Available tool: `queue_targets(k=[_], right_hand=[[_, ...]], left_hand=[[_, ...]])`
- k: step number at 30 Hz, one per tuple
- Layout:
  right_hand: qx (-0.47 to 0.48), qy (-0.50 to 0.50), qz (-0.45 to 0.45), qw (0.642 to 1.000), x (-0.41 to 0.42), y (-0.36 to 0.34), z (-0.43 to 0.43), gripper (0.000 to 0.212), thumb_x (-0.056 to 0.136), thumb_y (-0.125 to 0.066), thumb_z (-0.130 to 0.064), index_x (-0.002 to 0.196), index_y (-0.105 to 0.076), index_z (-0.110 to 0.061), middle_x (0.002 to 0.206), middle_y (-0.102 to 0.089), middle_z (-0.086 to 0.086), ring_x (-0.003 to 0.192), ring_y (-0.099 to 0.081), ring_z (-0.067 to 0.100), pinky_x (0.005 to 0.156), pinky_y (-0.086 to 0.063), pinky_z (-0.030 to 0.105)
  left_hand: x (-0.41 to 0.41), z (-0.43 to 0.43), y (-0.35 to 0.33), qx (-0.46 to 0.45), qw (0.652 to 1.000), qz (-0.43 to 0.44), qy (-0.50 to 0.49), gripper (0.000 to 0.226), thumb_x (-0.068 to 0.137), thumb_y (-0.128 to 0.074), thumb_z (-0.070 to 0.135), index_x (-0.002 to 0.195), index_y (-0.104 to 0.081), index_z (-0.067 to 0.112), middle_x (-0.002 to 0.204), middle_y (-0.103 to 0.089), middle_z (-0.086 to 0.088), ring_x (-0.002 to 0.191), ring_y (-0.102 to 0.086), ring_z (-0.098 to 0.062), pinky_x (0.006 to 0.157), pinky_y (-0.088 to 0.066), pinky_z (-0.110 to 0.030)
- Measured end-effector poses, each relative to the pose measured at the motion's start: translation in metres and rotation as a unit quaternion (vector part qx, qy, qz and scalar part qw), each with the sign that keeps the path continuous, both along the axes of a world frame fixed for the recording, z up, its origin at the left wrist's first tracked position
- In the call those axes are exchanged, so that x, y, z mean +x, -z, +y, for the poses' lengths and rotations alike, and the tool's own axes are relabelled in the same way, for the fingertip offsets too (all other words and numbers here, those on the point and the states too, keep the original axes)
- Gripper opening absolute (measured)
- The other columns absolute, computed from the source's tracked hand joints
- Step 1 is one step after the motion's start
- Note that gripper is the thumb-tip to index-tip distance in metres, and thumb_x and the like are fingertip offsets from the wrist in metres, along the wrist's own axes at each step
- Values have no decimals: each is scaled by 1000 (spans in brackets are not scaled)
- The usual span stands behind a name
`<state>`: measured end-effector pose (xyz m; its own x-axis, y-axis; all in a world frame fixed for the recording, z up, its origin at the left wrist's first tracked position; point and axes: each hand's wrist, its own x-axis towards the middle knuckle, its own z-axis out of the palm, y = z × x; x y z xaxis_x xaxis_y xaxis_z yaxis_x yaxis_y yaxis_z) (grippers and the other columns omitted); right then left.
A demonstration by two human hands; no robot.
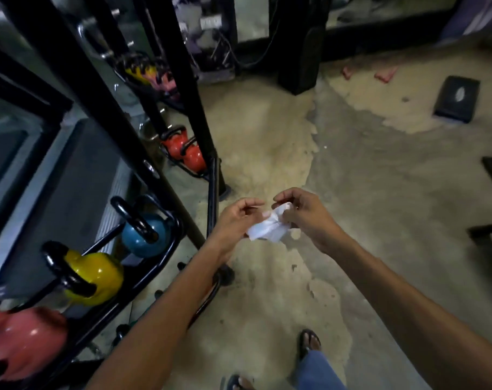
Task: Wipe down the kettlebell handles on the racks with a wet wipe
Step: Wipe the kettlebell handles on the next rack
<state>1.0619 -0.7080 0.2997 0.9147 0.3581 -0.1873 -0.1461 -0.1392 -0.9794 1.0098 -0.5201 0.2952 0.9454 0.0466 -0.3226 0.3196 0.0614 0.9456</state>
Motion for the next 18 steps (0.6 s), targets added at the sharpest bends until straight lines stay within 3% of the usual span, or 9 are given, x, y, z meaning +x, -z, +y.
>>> queue_targets(k=[3,5,9,12,15,18], right_hand=[[-46,-7,-55,997,37,-19,-22,26,82,-70,1,102,-68,-16,79,-64,5,70,-56,16,64,-46,32],[-94,-8,-112,989,67,-27,-39,24,82,-74,-6,96,-66,-23,77,-67,0,66,-58,17,62,-48,32],[-243,7,-318,916,132,-45,-75,24,83,-69,-9,85,-56,-29,79,-62,-5,71,-59,21,60,-40,30],[-320,3,-410,854,178,-62,-91,18,84,-61,-9,93,-53,-23,96,-55,1,78,-57,31,62,-45,40],[-336,-33,-467,817,215,-70,-106,18,84,-60,-12,99,-53,-18,101,-48,4,76,-55,35,59,-48,48],[-326,-77,-487,807,247,-70,-119,21,87,-59,-30,107,-53,-22,107,-47,-2,80,-58,28,61,-52,47]], left_hand=[[31,-22,-22,82,996,-37,22,16,83,-81,16,96,-75,10,86,-73,-2,79,-65,-10,67,-51,-25],[57,-40,-31,106,992,-70,10,10,83,-80,12,88,-73,8,77,-70,4,71,-60,-7,63,-47,-20],[126,-79,-45,145,985,-95,-13,17,87,-75,17,83,-66,3,70,-62,1,66,-54,-12,58,-46,-27],[178,-110,-51,123,987,-97,-35,25,90,-72,22,87,-61,0,73,-65,-9,70,-62,-20,60,-57,-36],[225,-137,-63,81,990,-91,-75,25,96,-65,22,90,-60,-2,84,-71,-23,77,-71,-35,64,-62,-42],[267,-152,-77,8,989,-79,-124,23,100,-59,22,93,-62,1,78,-73,-16,69,-72,-26,60,-60,-34]])
